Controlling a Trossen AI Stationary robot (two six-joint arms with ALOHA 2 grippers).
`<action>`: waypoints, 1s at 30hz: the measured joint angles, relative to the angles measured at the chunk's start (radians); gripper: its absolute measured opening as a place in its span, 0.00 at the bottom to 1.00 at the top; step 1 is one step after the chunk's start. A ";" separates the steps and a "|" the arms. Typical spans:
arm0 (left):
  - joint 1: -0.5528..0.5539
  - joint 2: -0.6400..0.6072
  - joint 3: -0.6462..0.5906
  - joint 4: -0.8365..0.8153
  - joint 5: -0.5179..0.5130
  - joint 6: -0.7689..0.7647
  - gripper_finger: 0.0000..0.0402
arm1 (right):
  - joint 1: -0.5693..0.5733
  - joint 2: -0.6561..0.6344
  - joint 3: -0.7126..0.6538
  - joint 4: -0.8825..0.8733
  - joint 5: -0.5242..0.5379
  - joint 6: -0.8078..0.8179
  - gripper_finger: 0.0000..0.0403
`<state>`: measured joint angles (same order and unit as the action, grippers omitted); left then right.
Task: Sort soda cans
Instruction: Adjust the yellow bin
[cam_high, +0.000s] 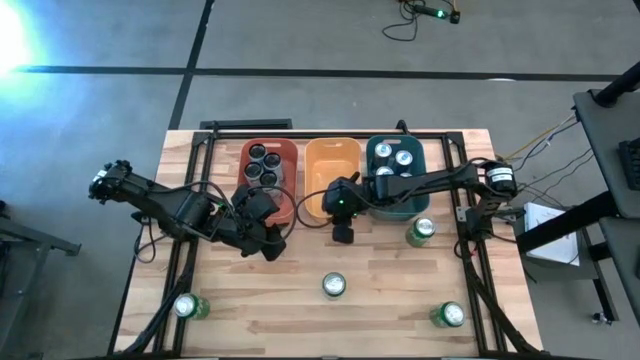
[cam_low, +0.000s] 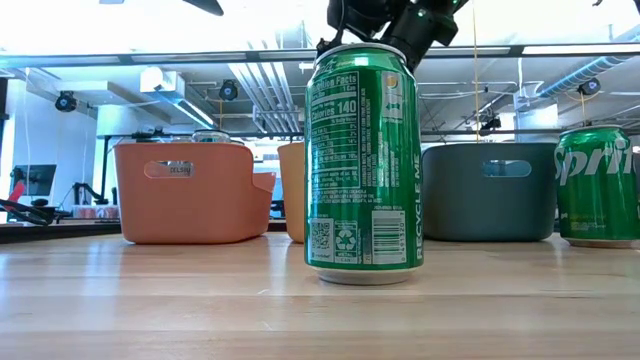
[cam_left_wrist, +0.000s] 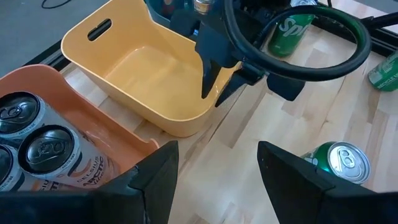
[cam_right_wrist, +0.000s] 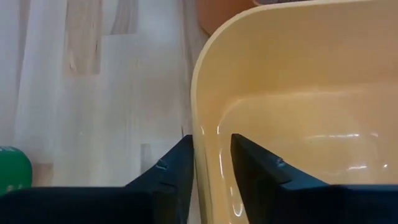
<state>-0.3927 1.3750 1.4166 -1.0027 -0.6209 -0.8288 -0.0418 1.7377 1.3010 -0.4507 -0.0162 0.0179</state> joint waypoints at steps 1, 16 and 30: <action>0.000 0.000 0.000 0.000 0.000 0.000 0.51 | 0.000 0.003 0.000 0.001 0.000 -0.010 0.23; 0.000 0.000 0.000 0.007 0.000 -0.019 0.51 | 0.003 0.061 0.001 -0.004 -0.009 -0.122 0.07; 0.000 0.000 0.000 0.007 -0.025 -0.019 0.51 | 0.003 0.061 0.001 0.024 -0.010 -0.107 0.07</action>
<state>-0.3927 1.3750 1.4166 -0.9958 -0.6456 -0.8474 -0.0391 1.7988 1.3022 -0.4271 -0.0265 -0.0887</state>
